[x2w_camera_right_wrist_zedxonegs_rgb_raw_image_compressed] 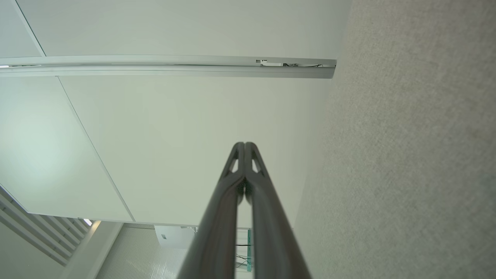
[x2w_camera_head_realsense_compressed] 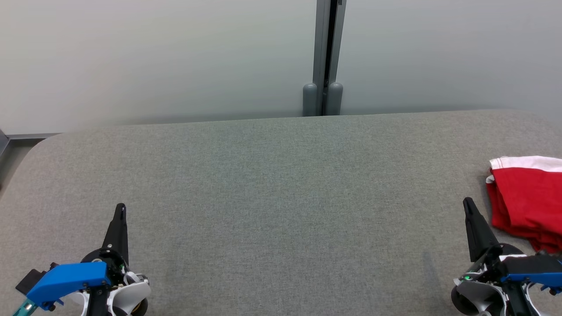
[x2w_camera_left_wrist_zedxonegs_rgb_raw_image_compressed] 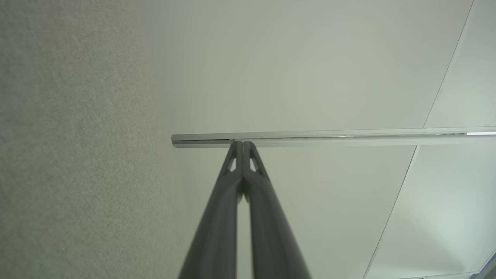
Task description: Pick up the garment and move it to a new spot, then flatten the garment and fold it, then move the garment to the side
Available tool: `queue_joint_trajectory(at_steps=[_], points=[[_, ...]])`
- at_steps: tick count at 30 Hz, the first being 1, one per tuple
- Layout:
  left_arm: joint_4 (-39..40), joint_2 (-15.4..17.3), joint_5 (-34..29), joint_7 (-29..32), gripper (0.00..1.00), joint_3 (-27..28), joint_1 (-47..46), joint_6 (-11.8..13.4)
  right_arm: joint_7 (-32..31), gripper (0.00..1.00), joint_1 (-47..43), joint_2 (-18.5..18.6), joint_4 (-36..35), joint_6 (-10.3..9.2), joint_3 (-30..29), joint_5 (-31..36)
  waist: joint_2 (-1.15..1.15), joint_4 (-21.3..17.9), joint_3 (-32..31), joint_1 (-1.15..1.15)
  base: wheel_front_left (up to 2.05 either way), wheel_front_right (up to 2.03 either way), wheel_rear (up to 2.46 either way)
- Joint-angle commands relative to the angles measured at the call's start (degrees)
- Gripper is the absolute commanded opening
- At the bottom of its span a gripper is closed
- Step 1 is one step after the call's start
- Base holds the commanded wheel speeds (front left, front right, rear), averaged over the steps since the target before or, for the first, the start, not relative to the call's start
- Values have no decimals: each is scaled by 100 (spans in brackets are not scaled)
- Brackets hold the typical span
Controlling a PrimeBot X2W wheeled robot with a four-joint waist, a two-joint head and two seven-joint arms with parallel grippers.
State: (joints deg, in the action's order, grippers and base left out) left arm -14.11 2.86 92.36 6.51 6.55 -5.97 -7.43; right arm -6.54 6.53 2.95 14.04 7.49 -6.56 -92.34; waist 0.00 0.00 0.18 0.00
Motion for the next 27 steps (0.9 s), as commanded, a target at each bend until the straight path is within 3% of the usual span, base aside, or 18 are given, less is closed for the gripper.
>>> queue_joint_trajectory(at_steps=[1, 27], points=[[22, 3, 14, 22, 0, 11, -52, -27, -21, 0, -70, -14, -24, 0, -13, -14, 0, 0, 0, 0, 0, 0, 0], [23, 3, 14, 21, 0, 11, -52, -27, -20, 0, -70, -14, -24, 0, -12, -15, 0, 0, 0, 0, 0, 0, 0]])
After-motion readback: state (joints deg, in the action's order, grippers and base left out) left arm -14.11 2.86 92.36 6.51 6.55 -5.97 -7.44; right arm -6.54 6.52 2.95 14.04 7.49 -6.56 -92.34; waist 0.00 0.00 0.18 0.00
